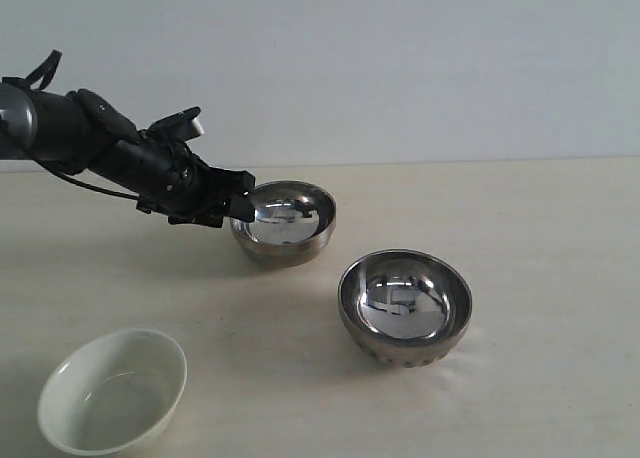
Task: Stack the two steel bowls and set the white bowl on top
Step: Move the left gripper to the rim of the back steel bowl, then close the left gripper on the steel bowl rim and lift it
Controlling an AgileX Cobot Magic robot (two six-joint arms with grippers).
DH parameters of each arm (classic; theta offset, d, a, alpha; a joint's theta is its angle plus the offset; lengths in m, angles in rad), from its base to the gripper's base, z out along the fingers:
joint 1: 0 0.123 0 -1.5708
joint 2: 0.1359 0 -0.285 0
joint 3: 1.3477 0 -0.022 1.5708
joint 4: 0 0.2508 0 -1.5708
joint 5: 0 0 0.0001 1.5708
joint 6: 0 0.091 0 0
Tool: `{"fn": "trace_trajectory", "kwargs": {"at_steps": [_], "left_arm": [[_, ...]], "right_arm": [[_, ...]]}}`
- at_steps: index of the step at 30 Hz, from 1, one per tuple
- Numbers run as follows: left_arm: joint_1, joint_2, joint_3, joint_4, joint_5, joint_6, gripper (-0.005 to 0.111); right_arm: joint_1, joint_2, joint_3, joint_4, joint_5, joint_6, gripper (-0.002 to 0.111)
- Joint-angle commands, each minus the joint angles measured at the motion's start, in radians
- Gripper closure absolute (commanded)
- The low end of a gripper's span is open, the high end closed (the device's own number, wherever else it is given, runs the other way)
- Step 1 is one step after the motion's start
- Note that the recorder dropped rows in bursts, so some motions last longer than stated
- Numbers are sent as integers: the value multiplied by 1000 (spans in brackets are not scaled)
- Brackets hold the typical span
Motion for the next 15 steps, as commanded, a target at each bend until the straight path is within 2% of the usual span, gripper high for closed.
{"fn": "trace_trajectory", "kwargs": {"at_steps": [1, 15], "left_arm": [[-5, 8, -11, 8, -21, -9, 55], [-5, 25, -14, -19, -38, -10, 55]], "right_arm": [[-3, -4, 0, -6, -10, -1, 108], [-3, -4, 0, -6, -10, -1, 108]]}}
